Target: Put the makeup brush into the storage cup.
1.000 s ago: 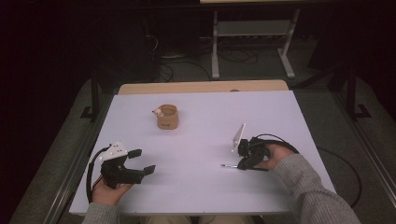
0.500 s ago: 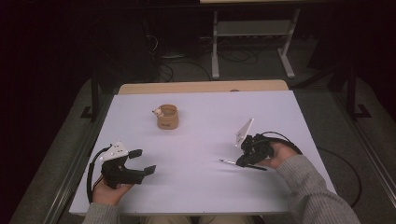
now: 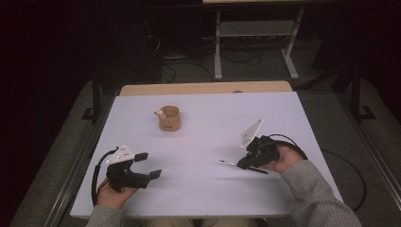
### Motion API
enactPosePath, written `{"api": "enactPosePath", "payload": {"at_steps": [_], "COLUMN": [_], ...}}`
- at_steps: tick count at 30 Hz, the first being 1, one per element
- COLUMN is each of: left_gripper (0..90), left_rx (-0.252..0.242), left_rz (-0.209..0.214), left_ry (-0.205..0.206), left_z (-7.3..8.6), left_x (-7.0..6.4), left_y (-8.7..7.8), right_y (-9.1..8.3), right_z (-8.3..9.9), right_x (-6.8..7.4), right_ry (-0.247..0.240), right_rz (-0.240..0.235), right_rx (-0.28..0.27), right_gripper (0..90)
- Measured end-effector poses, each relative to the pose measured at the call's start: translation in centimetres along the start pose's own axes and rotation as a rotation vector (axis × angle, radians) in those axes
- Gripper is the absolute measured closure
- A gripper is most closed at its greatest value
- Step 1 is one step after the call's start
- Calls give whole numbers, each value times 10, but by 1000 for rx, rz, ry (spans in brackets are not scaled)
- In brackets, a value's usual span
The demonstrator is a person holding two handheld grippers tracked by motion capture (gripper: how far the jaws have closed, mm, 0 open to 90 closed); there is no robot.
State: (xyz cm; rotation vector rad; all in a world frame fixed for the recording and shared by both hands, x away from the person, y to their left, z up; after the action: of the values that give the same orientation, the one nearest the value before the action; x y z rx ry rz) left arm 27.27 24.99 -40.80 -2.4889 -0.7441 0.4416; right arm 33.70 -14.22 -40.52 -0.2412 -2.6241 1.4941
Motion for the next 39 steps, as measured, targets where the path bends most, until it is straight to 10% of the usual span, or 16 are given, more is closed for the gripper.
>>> {"api": "enactPosePath", "payload": {"at_steps": [15,39], "left_gripper": [162,333], "left_rx": [13,37], "left_rz": [65,296], "left_ry": [31,173], "left_z": [-7,-54], "left_x": [-9,-38], "left_y": [13,44], "right_y": [0,8], "right_z": [-14,-95], "right_x": [10,26], "right_ry": [-25,-189], "right_rz": [-29,-116], "right_rx": [-82,-140], "right_gripper": [835,835]}}
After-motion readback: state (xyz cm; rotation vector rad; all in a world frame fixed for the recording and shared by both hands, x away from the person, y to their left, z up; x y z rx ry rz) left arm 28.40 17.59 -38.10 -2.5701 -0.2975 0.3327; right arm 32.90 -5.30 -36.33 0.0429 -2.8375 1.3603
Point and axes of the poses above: each handheld gripper's, and its own axes: y roughly forward along the jaws, z roughly out of its underside, x roughly to its left, the point moved 2 cm from there along y, roughly forward along the jaws, and after that the axes turned 6 degrees about z, right-handed, at the moved point
